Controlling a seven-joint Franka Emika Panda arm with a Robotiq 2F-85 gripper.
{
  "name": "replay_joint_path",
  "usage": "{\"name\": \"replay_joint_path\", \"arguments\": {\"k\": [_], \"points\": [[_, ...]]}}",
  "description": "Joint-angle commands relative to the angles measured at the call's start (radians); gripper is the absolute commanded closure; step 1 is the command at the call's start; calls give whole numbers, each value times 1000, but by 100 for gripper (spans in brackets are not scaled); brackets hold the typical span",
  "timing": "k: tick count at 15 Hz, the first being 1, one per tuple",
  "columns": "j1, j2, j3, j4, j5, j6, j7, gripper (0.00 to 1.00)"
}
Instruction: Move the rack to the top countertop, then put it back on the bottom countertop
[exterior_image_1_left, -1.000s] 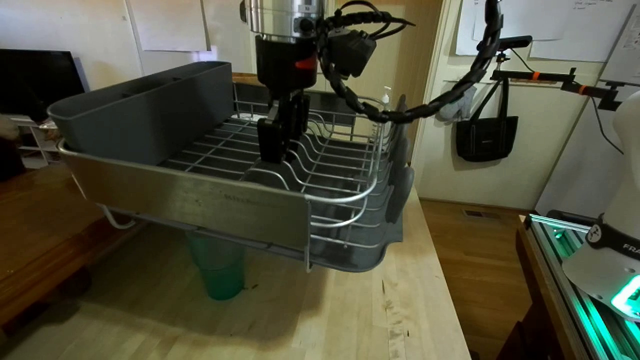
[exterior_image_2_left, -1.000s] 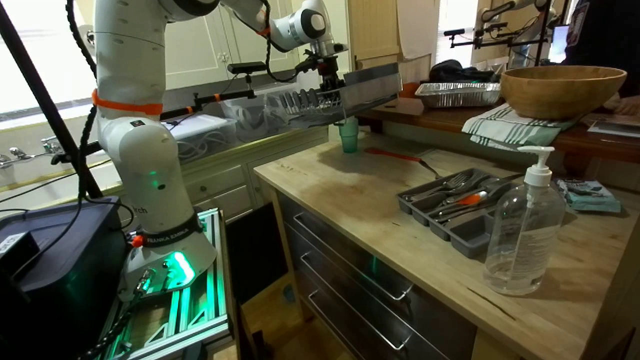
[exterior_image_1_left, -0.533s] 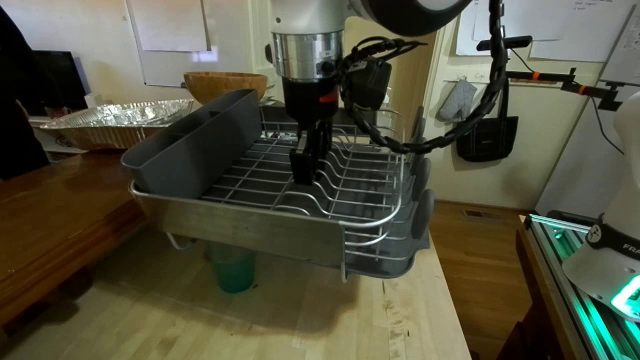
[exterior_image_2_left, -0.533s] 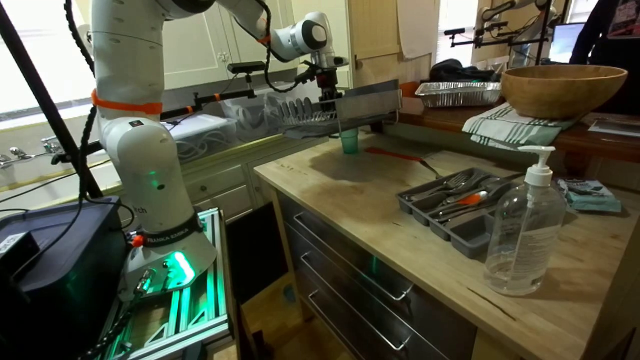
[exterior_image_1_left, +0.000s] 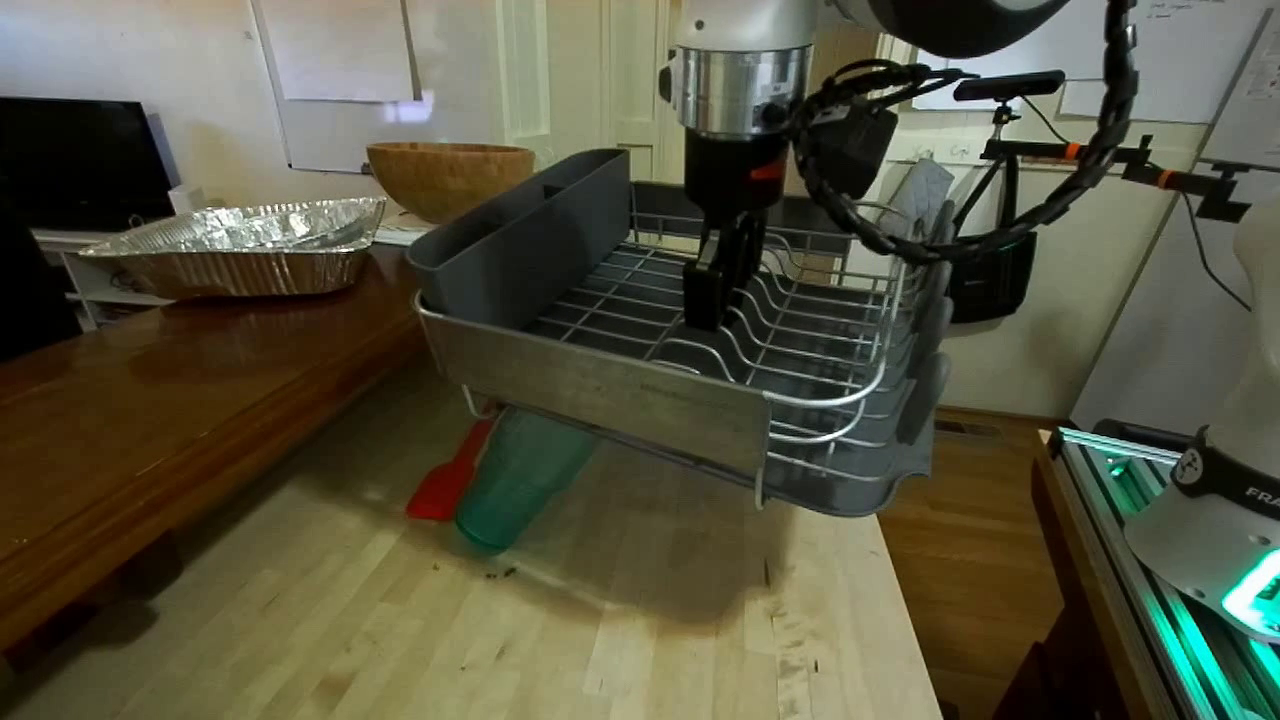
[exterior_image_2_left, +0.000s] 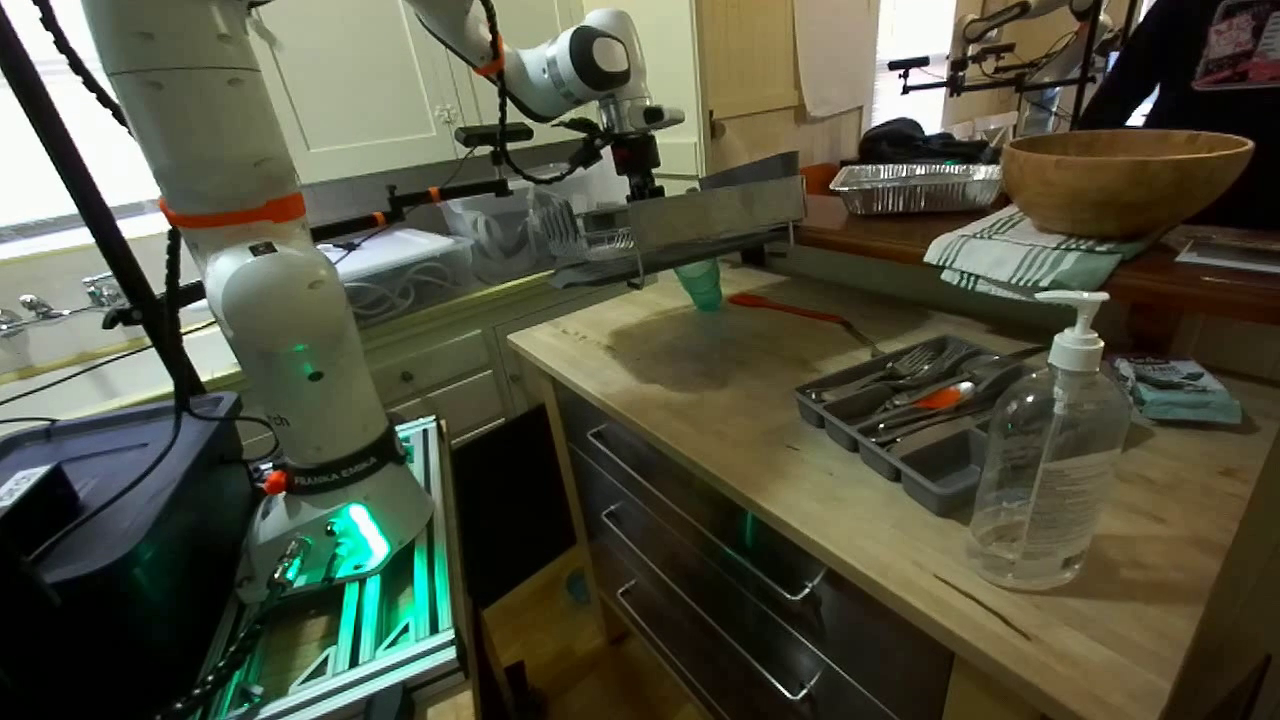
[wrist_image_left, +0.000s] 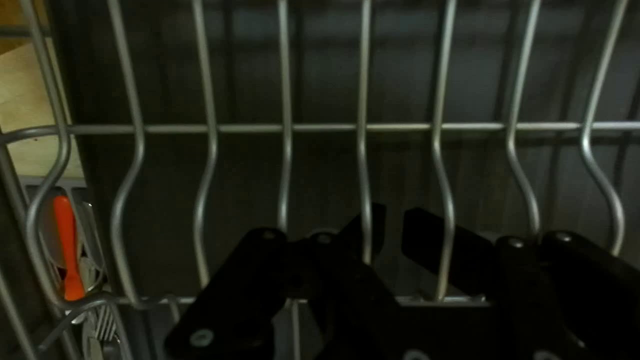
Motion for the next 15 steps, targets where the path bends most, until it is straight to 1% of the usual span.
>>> {"name": "replay_joint_path", "arguments": {"k": [1,5,11,15], "points": [[-56,-196,25,-165,-14,81,84,95],[-106,-252,36,-256,2,129,121,95],[-149,-238,49,-313,38,181,180,95],[-171,-240,52,-368,29,278,243,95]]}}
